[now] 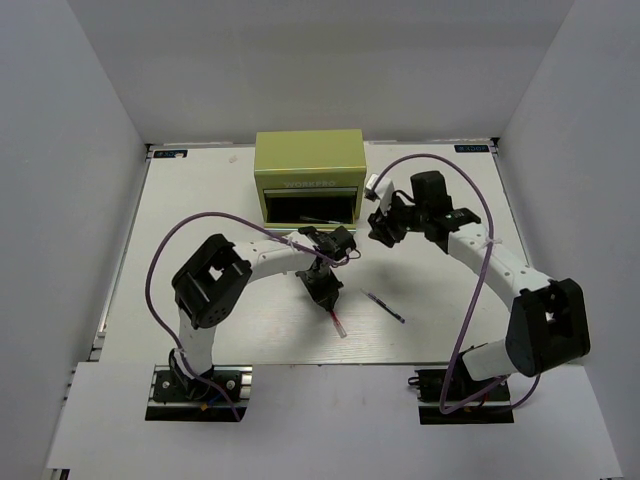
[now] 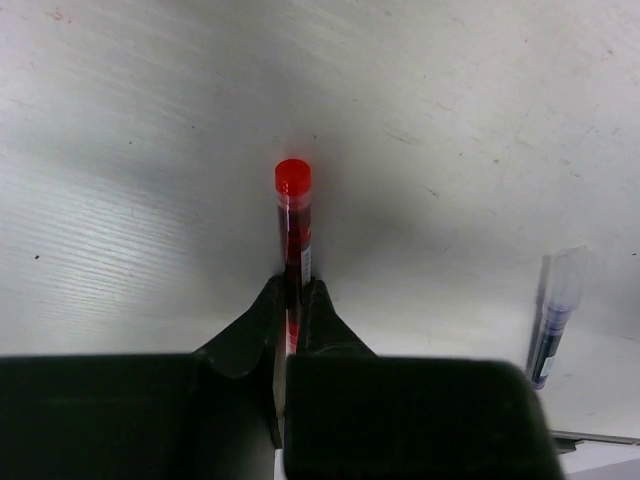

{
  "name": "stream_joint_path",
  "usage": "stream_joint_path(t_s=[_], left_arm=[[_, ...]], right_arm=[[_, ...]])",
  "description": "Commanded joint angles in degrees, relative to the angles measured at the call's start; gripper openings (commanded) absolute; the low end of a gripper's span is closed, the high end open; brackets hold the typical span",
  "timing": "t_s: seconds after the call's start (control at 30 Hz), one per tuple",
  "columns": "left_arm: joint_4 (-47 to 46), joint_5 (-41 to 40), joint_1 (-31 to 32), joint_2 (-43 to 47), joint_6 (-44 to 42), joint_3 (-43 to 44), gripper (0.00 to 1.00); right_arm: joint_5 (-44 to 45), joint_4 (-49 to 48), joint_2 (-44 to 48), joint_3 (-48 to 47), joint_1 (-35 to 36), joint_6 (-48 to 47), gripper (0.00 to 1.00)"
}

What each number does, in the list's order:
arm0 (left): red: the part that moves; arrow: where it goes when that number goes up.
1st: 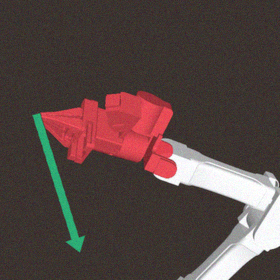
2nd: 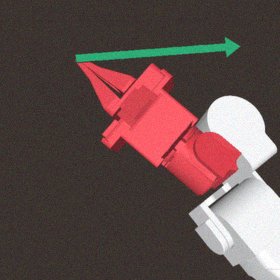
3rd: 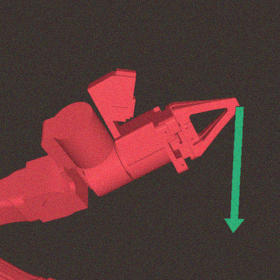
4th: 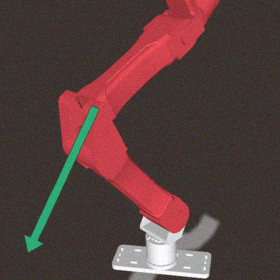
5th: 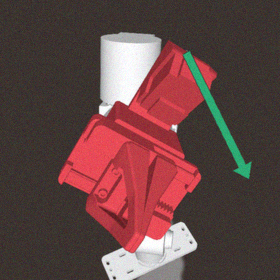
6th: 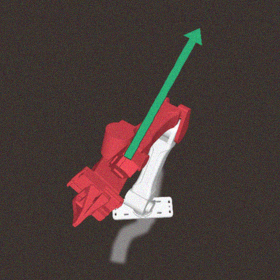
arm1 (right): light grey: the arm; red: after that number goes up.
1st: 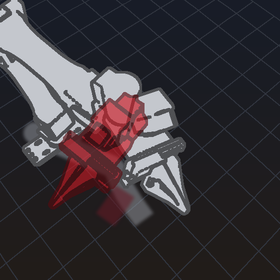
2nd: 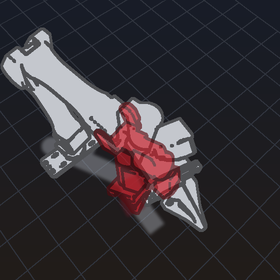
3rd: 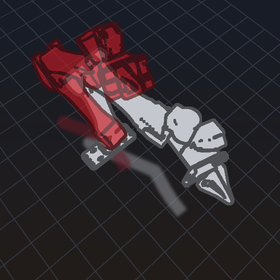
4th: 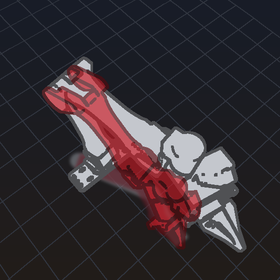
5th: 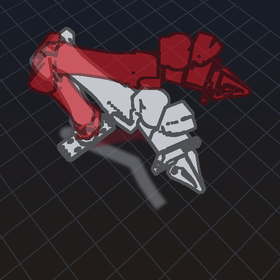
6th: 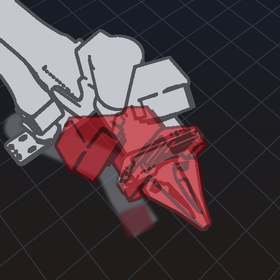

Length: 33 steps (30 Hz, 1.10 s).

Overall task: Sort the stationery into containers
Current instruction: Pick up the pen from the drawer, then place the pen in the storage box.

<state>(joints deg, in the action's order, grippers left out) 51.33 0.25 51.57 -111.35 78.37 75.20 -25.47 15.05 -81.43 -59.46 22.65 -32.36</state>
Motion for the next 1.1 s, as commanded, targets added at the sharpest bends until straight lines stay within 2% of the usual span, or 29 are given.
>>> stream_joint_path(t_s=[0.0, 0.07, 0.17, 0.2, 0.4, 0.6, 0.7, 0.73, 0.8, 0.83, 0.9, 1.0, 1.07], left_arm=[[0.71, -1.47, 0.37, 1.04, -0.5, 0.04, 0.08], [-2.02, -2.97, 0.37, 4.71, -0.5, -1.98, 0.06], [-5.01, -6.12, -0.24, 8.51, -0.5, -2.51, 0.03], [-5.62, -6.84, -0.24, 10.78, -0.5, -1.99, 0.03], [-9.31, -15.97, -1.38, 16.25, 0.55, 3.01, 0.02], [-18.8, -24.94, -3.49, 21.26, 7.83, 2.07, 0.0], [-24.24, -28.28, -5.33, 22.84, 13.01, -0.14, 0.0], [-24.96, -30.55, -6.04, 22.84, 14.69, -0.92, 0.0], [-28.28, -32.67, -6.83, 22.84, 16.46, -2.77, 0.0], [-29.26, -34.95, -7.44, 22.84, 19.51, -4.17, 0.0], [-33.81, -38.37, -8.06, 22.84, 21.64, -5.67, 0.0], [-35.51, -41.02, -8.77, 21.09, 22.35, -5.42, 0.0], [-34.72, -42.69, -9.3, 19.42, 22.35, -3.31, 0.0]], right_arm=[[-1.16, -0.9, 2.32, 1.8, -1.55, 2.21, 0.57], [-1.59, 0.15, 3.11, 3.2, -1.82, 2.91, 0.69], [-1.86, 0.42, 4.43, 5.23, -2.7, 3.35, 0.81], [-1.77, 0.33, 5.31, 6.71, -3.23, 3.44, 0.88], [-2.12, 0.51, 8.56, 8.65, -4.63, 2.65, 0.9], [-4.58, 1.38, 11.02, 10.68, -5.69, 0.98, 0.9], [-6.43, 2.09, 11.91, 11.21, -6.31, 0.11, 0.78], [-7.3, 2.87, 12.25, 11.64, -6.39, -0.42, 0.63], [-8.19, 3.67, 12.35, 11.91, -6.48, -1.3, 0.43], [-8.45, 4.02, 12.52, 12.35, -6.57, -1.48, 0.27], [-8.8, 4.64, 12.52, 12.79, -6.66, -2.09, 0.19], [-8.71, 4.9, 13.22, 13.67, -6.66, -2.36, 0.19], [-8.89, 4.82, 13.75, 14.37, -6.66, -2.44, 0.24]])
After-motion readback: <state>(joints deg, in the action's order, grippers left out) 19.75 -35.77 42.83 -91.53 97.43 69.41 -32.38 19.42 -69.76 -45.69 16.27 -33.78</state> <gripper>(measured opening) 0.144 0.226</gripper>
